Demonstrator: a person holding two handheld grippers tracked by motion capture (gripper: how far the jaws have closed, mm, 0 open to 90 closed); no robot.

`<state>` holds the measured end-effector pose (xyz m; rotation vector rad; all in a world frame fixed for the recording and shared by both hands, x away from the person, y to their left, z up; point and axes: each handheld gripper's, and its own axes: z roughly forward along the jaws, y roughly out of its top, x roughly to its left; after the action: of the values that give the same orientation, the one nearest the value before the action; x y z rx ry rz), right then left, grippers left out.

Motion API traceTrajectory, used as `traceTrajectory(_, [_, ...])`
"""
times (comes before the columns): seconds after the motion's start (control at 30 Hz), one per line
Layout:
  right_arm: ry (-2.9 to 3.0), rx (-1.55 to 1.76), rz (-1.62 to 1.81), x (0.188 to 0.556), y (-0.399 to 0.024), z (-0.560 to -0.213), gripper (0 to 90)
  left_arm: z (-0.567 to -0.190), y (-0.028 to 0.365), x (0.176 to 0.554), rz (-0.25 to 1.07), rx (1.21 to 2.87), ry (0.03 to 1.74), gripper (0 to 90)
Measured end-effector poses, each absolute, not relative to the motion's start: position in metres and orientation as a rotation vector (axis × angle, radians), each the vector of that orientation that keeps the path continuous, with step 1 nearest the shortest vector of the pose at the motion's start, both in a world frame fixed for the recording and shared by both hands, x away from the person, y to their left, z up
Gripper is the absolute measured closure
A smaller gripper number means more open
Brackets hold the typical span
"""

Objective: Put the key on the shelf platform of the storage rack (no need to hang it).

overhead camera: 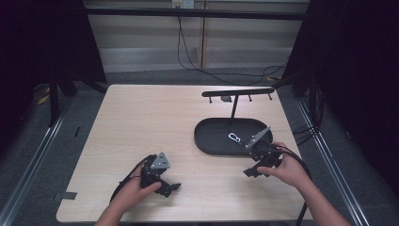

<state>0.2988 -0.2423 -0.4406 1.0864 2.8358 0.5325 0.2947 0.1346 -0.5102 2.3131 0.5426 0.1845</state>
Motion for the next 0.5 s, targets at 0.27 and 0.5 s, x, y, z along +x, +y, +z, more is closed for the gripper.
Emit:
traceTrajectory(0.27, [2.829,1.115,0.547,0.291,-0.254,-0.446,29.6,-0.510,0.135,0.295,0.184,2.313,0.543,0.0])
traceTrajectory(0.5, [2.824,1.129,0.539,0.286,-0.262,-0.449,29.6,-0.510,0.135,0.295,0.184,2.312,0.542,0.0])
